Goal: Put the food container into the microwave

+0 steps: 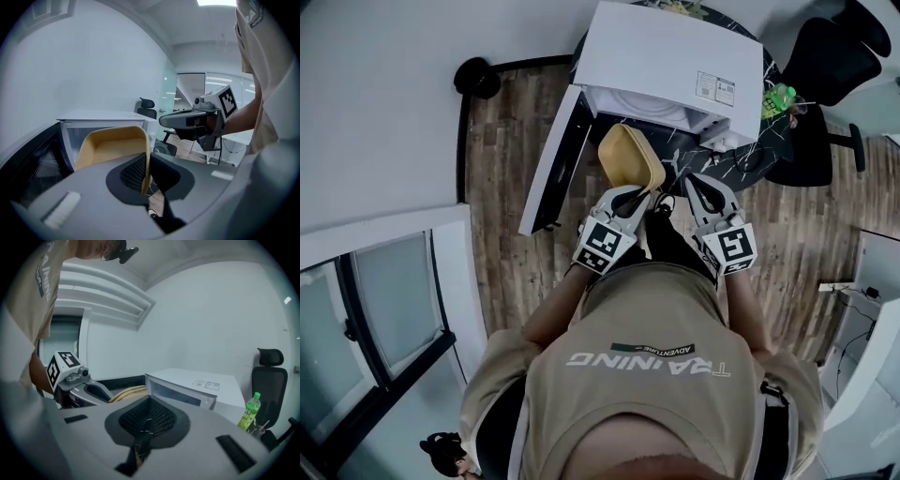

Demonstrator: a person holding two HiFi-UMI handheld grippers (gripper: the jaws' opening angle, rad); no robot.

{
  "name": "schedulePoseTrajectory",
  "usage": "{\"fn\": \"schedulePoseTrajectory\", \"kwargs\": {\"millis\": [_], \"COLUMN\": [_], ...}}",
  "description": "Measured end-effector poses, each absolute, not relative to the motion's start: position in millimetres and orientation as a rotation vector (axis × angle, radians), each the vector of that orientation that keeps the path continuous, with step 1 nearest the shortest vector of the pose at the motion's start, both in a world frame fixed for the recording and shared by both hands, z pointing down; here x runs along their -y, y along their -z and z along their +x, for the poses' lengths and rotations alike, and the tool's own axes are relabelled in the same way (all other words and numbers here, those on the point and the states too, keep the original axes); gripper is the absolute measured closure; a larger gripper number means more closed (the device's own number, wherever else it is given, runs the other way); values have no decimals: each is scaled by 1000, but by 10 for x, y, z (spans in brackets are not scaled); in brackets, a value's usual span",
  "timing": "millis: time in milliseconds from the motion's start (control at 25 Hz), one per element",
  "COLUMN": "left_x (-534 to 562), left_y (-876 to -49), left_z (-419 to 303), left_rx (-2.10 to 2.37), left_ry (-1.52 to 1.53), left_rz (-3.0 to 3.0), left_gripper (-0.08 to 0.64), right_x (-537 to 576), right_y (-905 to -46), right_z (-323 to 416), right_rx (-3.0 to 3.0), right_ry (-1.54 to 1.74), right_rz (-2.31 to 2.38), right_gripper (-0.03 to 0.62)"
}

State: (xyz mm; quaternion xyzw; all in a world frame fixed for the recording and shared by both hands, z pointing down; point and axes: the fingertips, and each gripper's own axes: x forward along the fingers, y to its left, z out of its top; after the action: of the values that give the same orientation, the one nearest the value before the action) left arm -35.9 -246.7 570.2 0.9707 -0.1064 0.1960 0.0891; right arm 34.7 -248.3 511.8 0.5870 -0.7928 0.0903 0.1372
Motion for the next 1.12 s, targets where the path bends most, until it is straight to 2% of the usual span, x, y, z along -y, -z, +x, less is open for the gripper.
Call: {"fn": "schedulePoseTrajectory", "kwargs": {"millis": [280, 640, 1120], "left_x": [2741, 3088, 3455], "left_y": [-5707, -6108, -6536], "left_z": [56, 569, 894], "left_rx": [328, 328, 326], "left_ry": [-677, -989, -1191], "left_rz": [2906, 2876, 2814], "left_gripper": [532, 531, 531], "right_x": [2728, 2954, 2954], "right_y": [-5200, -5226, -5237], "right_z": [687, 1051, 1507], "right_rx": [2335, 2498, 2507], "right_ry": [-207, -222, -262], "right_rz": [1656, 1611, 1660], "right_gripper": [583, 583, 583]}}
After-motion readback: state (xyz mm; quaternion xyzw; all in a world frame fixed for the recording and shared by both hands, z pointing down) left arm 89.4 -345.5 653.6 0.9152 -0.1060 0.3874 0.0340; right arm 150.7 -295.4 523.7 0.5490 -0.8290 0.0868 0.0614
